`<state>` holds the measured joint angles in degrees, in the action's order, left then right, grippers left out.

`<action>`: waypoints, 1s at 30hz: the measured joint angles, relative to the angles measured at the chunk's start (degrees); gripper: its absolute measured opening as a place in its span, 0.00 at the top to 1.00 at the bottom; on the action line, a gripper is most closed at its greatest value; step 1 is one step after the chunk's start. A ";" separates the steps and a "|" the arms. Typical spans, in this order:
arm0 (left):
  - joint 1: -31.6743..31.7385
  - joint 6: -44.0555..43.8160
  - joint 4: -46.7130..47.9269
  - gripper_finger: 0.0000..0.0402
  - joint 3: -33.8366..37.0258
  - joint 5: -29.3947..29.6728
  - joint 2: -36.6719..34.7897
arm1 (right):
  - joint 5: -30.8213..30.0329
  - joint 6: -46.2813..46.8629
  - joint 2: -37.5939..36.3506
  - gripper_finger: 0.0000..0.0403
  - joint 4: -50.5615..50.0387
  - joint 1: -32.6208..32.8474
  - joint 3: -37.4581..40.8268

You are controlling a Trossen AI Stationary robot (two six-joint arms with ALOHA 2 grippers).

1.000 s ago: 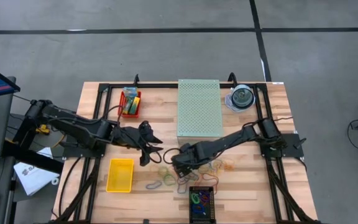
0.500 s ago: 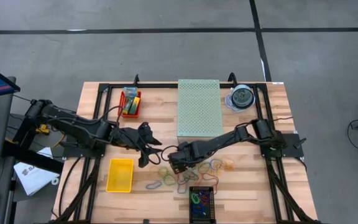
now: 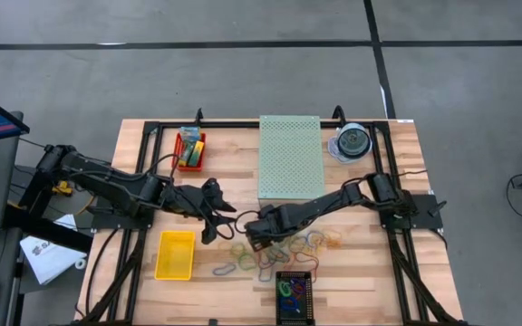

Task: Pick & Place Office Desk Supplies
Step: Put the yellow spring keychain into the black bin

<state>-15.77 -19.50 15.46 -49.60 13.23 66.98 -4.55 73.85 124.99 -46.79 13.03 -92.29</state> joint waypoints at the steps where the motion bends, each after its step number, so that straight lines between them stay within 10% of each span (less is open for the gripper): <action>1: 0.00 -0.10 0.00 0.68 0.00 0.00 0.00 | -0.03 -0.17 0.00 0.55 0.60 -0.03 0.00; 9: 0.00 -0.31 0.17 0.68 0.00 -1.16 0.01 | 1.48 -1.66 1.90 0.83 2.67 0.32 -0.22; 30: 0.00 -0.38 0.24 0.68 0.00 -2.64 0.02 | -3.25 -2.72 3.24 0.98 -14.47 2.93 -11.75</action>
<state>-15.77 -19.88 15.70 -49.60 10.59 67.00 -7.80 71.13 128.23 -61.26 15.97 -104.04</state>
